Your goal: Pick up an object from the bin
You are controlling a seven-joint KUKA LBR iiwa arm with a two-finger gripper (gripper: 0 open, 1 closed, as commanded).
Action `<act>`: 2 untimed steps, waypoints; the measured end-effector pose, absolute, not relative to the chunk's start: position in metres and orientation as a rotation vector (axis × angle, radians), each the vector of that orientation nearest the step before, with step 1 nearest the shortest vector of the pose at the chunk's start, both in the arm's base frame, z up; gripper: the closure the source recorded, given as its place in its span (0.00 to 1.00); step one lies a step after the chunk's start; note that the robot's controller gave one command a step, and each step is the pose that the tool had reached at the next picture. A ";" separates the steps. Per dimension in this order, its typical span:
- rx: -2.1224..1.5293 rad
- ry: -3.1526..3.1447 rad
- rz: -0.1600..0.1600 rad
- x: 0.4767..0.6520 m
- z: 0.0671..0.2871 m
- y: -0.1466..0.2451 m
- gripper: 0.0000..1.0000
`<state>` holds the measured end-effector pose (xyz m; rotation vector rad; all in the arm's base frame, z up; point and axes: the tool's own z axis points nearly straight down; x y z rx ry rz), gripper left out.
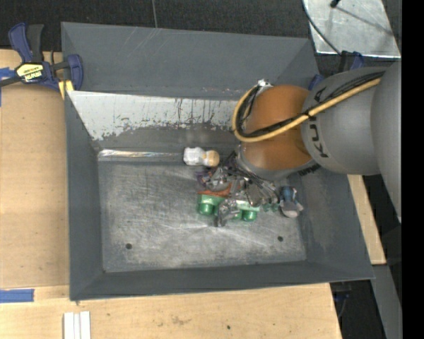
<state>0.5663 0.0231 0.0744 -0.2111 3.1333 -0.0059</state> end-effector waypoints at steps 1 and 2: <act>-0.211 3.133 -0.006 0.566 0.074 0.023 1.00; -0.297 3.132 0.000 0.587 0.112 0.023 1.00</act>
Offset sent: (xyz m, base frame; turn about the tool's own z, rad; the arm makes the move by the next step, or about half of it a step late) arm 0.0379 -0.0009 0.0694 -0.0845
